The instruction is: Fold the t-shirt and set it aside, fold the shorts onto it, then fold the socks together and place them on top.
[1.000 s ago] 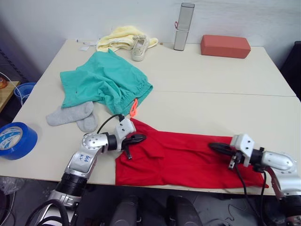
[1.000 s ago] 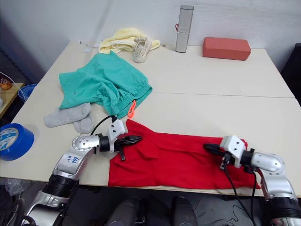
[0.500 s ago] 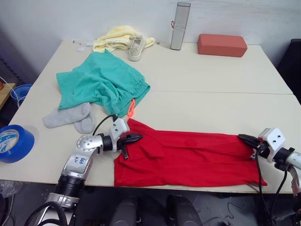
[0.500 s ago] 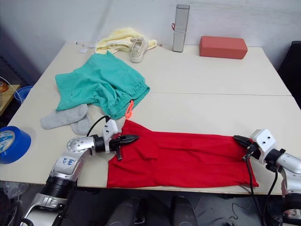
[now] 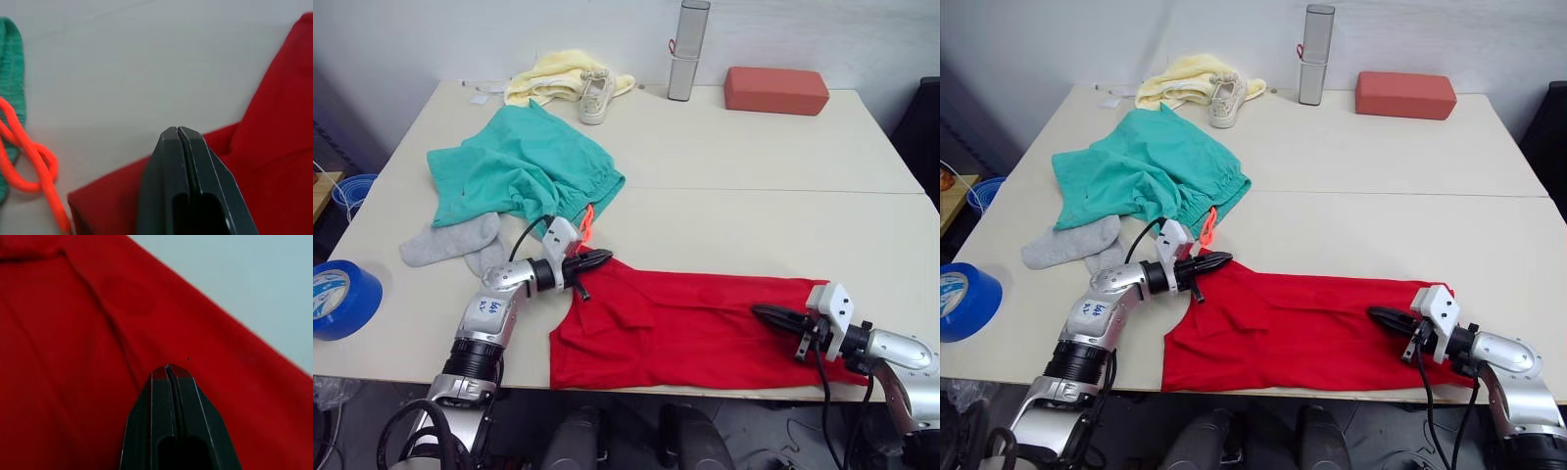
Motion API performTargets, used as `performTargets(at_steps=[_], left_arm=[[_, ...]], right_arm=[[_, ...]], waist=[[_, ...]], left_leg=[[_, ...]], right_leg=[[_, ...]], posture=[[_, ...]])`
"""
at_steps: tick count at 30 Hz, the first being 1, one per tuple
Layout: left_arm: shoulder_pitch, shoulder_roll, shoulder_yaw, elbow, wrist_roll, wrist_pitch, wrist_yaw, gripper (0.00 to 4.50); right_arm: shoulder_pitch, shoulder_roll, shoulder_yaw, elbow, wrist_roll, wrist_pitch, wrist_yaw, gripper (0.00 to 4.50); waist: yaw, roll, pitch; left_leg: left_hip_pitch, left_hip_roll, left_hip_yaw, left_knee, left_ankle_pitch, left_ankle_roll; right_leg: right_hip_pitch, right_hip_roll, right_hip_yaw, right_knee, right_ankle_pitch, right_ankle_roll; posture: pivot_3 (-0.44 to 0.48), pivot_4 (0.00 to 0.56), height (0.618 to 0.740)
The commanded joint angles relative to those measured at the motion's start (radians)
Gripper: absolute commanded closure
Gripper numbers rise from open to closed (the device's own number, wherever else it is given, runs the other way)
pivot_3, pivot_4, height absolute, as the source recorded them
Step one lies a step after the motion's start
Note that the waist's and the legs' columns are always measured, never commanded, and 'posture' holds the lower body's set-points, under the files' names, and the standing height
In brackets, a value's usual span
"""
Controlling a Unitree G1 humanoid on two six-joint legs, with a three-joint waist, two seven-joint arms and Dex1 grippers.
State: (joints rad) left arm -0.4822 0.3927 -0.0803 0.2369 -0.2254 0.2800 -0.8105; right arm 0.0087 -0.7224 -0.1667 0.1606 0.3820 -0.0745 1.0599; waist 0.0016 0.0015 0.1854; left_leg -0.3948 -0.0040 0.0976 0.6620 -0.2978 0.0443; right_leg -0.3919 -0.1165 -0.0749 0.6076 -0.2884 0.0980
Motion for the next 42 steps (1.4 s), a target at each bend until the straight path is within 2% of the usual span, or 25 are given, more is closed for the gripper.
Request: performTargets(at_steps=[1, 10, 13, 16, 17, 20, 24, 29, 30, 32, 33, 38, 42], left_arm=[[0.026, 0.025, -0.012, -0.061, 0.019, 0.006, -0.007, 4.50], [0.030, 0.033, 0.005, -0.016, 0.083, -0.041, 0.086, 4.50], [0.037, 0.015, 0.060, -0.032, 0.014, -0.105, 0.056, 4.50], [0.060, 0.023, 0.106, -0.094, -0.091, -0.081, -0.032, 4.50], [0.067, 0.031, 0.112, -0.105, -0.107, -0.078, -0.055, 4.50], [0.116, 0.078, 0.129, -0.180, -0.162, -0.107, -0.161, 3.88], [0.204, 0.134, 0.160, -0.312, -0.266, -0.102, -0.282, 2.62], [0.306, 0.223, 0.174, -0.413, -0.334, -0.076, -0.386, 1.12], [0.317, 0.233, 0.176, -0.420, -0.347, -0.079, -0.407, 0.83], [0.326, 0.241, 0.176, -0.424, -0.353, -0.090, -0.433, 0.17], [0.328, 0.245, 0.174, -0.428, -0.360, -0.077, -0.438, 0.01], [0.320, 0.244, 0.167, -0.438, -0.366, -0.067, -0.433, 0.01], [0.324, 0.245, 0.170, -0.443, -0.364, -0.064, -0.425, 0.01]], right_arm=[[-0.010, -0.024, -0.058, 0.077, -0.047, -0.038, -0.057, 4.48], [-0.143, -0.067, -0.117, 0.346, -0.085, -0.078, -0.135, 4.48], [-0.163, -0.078, -0.151, 0.331, -0.018, -0.019, -0.087, 4.48], [-0.133, -0.116, -0.191, 0.246, 0.067, 0.079, 0.010, 4.48], [-0.121, -0.129, -0.198, 0.223, 0.082, 0.111, 0.029, 4.13], [-0.067, -0.188, -0.222, 0.139, 0.118, 0.183, 0.106, 3.24], [-0.038, -0.277, -0.248, 0.108, 0.113, 0.246, 0.157, 1.82], [-0.161, -0.397, -0.171, 0.212, 0.046, 0.336, 0.193, 0.14], [-0.202, -0.410, -0.132, 0.250, 0.019, 0.347, 0.208, 0.00], [-0.281, -0.413, -0.066, 0.324, -0.035, 0.325, 0.241, 0.00], [-0.321, -0.410, -0.031, 0.360, -0.057, 0.330, 0.261, 0.00], [-0.498, -0.379, 0.128, 0.514, -0.167, 0.363, 0.330, 0.00], [-0.587, -0.347, 0.192, 0.587, -0.223, 0.356, 0.354, 0.00]], waist=[[-0.001, 0.000, 0.000], [-0.003, 0.000, 0.000], [-0.003, 0.000, 0.000], [-0.003, 0.000, 0.000], [-0.003, 0.001, 0.000], [-0.003, 0.002, 0.001], [-0.003, 0.002, 0.001], [-0.010, 0.006, 0.002], [-0.009, 0.006, 0.002], [-0.010, 0.006, 0.002], [-0.010, 0.006, 0.002], [-0.008, 0.008, 0.003], [-0.011, 0.009, 0.003]], left_leg=[[0.000, 0.000, 0.000, 0.000, 0.000, 0.000], [0.004, 0.000, 0.000, 0.000, 0.000, 0.000], [0.003, 0.000, 0.000, 0.000, 0.000, 0.000], [0.001, 0.000, 0.000, -0.001, 0.000, -0.001], [0.000, 0.000, 0.000, -0.001, 0.000, -0.001], [0.000, 0.000, 0.000, -0.001, 0.000, 0.000], [0.000, 0.000, 0.000, -0.002, 0.000, 0.000], [0.001, 0.000, 0.000, -0.002, 0.000, 0.000], [0.001, 0.000, 0.000, -0.002, -0.001, 0.001], [0.001, 0.000, 0.000, -0.003, -0.002, 0.003], [0.001, 0.001, 0.000, -0.003, -0.003, 0.004], [0.000, 0.000, 0.000, -0.007, 0.000, -0.001], [-0.003, 0.000, 0.000, -0.007, 0.001, -0.001]], right_leg=[[0.000, 0.000, 0.000, 0.000, 0.000, 0.000], [0.003, 0.000, 0.001, 0.000, 0.000, 0.000], [0.001, 0.000, 0.001, 0.000, 0.000, 0.000], [0.000, 0.000, 0.001, 0.000, 0.000, 0.000], [-0.001, 0.000, 0.001, -0.001, 0.000, 0.000], [-0.001, 0.000, 0.000, -0.002, 0.000, 0.000], [0.000, -0.001, 0.001, -0.002, 0.000, 0.000], [-0.001, -0.001, 0.002, -0.002, -0.001, -0.001], [-0.001, -0.001, 0.002, -0.002, -0.001, -0.002], [0.000, -0.001, 0.001, -0.002, -0.001, -0.003], [0.000, -0.001, 0.001, -0.003, -0.002, -0.004], [-0.003, -0.001, 0.000, -0.005, -0.002, -0.004], [-0.005, -0.001, -0.001, -0.006, -0.002, -0.004]], posture=[[0.000, 0.150, 0.740], [0.000, 0.150, 0.740], [0.000, 0.150, 0.740], [0.000, 0.150, 0.740], [0.000, 0.150, 0.740], [0.000, 0.150, 0.740], [0.000, 0.150, 0.740], [0.000, 0.150, 0.740], [0.000, 0.150, 0.740], [0.000, 0.150, 0.740], [0.000, 0.150, 0.740], [0.000, 0.150, 0.740], [0.000, 0.150, 0.740]])
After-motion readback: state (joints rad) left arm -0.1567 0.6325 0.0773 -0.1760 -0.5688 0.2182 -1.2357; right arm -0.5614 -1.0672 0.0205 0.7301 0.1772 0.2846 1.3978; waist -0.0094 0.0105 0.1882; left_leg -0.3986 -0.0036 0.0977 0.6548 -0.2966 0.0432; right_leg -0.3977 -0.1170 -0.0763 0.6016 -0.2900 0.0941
